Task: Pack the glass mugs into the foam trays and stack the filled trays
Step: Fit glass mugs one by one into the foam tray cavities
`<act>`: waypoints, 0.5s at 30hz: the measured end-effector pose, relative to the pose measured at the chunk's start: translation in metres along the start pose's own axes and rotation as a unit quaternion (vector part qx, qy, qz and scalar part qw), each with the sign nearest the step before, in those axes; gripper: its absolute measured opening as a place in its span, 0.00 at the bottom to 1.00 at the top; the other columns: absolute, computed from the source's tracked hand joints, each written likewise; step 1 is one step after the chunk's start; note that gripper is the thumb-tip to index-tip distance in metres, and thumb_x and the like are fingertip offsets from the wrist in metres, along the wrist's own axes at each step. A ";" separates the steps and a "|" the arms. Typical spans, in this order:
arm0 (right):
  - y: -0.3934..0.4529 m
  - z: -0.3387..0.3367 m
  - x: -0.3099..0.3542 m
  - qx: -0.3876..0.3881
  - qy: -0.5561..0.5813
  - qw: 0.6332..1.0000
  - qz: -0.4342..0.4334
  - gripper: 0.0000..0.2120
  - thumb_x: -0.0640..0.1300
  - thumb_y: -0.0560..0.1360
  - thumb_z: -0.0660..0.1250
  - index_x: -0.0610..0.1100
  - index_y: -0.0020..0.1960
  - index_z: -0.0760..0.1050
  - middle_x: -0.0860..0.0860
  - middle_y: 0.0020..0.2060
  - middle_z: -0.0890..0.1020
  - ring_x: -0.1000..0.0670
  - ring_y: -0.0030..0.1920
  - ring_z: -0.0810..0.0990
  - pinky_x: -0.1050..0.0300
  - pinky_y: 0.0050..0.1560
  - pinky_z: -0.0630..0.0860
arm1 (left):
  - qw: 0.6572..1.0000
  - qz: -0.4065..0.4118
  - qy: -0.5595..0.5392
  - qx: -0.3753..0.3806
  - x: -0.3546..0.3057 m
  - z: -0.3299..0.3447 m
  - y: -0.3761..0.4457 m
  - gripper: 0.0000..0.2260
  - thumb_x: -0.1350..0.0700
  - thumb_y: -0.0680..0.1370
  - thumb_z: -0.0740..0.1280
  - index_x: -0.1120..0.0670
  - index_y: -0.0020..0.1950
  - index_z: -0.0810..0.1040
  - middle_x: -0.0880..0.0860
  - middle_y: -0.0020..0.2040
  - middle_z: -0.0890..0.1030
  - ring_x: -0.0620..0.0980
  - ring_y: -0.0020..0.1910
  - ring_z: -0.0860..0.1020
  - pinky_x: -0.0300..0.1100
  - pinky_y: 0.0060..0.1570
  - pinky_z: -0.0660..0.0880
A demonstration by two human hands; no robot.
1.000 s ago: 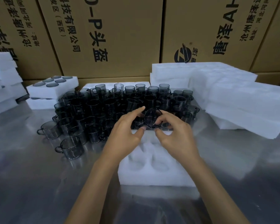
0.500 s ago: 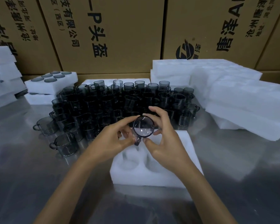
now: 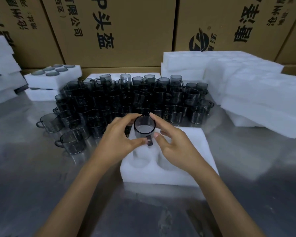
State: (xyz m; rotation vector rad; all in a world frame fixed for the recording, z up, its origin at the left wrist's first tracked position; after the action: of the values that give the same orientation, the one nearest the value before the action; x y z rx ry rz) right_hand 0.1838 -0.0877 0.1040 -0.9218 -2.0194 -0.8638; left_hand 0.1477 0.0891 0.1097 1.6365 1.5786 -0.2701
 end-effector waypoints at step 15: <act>0.000 0.009 -0.002 0.063 -0.174 0.983 0.012 0.24 0.43 0.84 0.54 0.55 0.79 0.59 0.57 0.77 0.61 0.61 0.76 0.50 0.63 0.71 0.47 | 0.994 -0.031 -0.041 0.094 0.007 0.004 0.001 0.15 0.50 0.80 0.66 0.43 0.67 0.77 0.35 0.67 0.73 0.38 0.69 0.68 0.47 0.71 0.66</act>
State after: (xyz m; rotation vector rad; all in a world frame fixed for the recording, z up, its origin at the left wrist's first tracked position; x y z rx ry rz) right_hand 0.1814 -0.0812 0.0982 -1.0820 -2.3239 -0.5829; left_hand 0.1509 0.0914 0.1031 1.6973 1.5835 -0.5260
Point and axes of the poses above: each hand's wrist, its own y-axis towards the middle knuckle, its own z-axis out of the palm, x = y × z, the point moved 4 cm from there along y, towards the middle knuckle
